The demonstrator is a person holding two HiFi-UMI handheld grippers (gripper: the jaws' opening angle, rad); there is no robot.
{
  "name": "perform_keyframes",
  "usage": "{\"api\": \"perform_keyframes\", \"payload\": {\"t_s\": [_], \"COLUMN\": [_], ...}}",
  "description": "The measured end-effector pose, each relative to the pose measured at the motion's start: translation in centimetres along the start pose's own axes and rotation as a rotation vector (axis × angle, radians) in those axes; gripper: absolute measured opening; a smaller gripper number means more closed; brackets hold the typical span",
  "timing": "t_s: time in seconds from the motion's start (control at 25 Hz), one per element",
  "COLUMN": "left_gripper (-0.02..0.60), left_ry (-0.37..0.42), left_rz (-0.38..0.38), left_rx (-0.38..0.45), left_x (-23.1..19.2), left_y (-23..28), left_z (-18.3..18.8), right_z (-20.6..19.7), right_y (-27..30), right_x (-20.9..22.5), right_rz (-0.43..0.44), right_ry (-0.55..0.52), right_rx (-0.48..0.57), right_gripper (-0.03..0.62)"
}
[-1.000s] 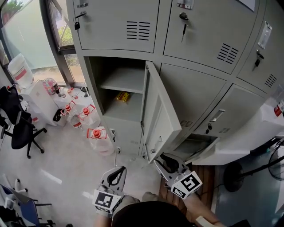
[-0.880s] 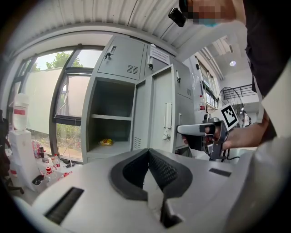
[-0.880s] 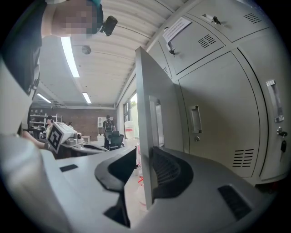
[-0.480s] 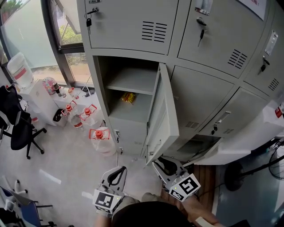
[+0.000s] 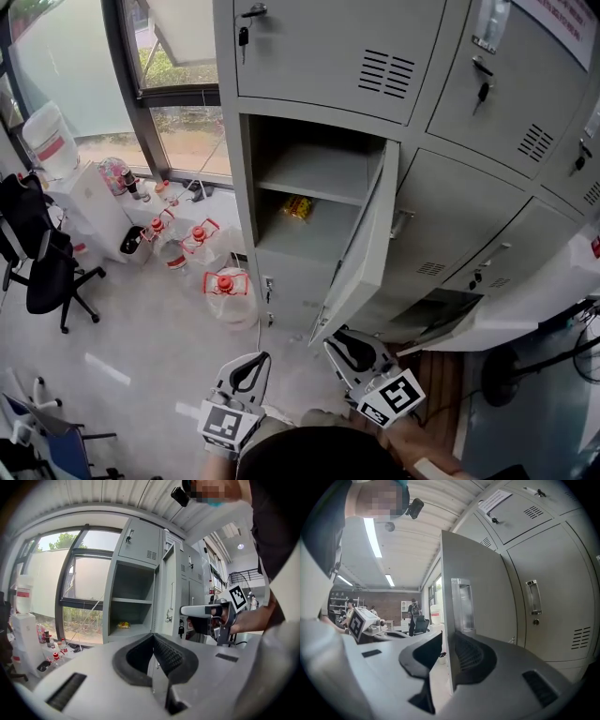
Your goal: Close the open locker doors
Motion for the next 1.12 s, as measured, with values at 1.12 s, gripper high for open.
{"api": "perform_keyframes", "payload": {"t_s": [1.12], "left_gripper": [0.009], "left_ry": [0.066], "left_rz": [0.143], "left_rx": [0.031], "left_x": [-9.8], "left_y": [-2.6], "left_z": [2.0], "right_z": [1.0], "right_y": [14.0], "right_x": [-0.6], "right_rz": [0.123], "right_ry": [-0.033], "right_rx": [-0.019], "right_gripper": [0.097]}}
Point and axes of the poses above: the fingertips, and each gripper's own axes: y forward along the fingers, x to its right, z out of its top, the point moved 5 cm from there along -y, backward along the fingers, and after that the axes turned 1 degree about x, right-handed, at the moved point
